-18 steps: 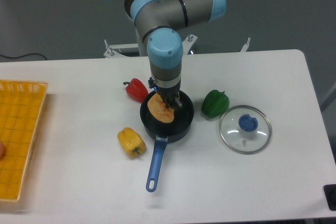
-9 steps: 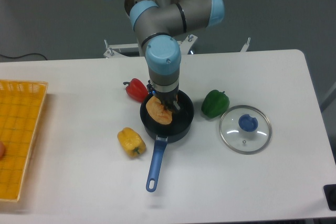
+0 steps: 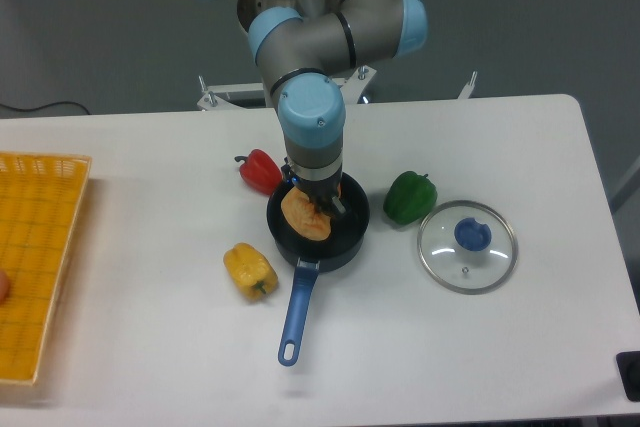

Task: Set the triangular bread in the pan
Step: 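Open the gripper to release the bread into the saucepan, then raise the gripper up away from the bread in the pan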

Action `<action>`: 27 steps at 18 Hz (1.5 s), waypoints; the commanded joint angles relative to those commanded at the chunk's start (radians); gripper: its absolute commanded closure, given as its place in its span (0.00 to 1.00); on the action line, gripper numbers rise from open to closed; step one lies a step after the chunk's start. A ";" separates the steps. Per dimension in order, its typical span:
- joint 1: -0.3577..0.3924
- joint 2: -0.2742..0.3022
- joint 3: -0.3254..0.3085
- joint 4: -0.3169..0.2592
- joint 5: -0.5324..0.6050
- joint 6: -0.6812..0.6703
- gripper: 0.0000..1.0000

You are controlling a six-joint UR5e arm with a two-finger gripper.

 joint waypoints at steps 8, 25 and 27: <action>-0.008 -0.008 0.003 0.002 0.000 -0.009 0.60; -0.012 -0.031 0.023 0.002 0.021 -0.011 0.55; -0.020 -0.031 0.023 0.002 0.021 -0.012 0.55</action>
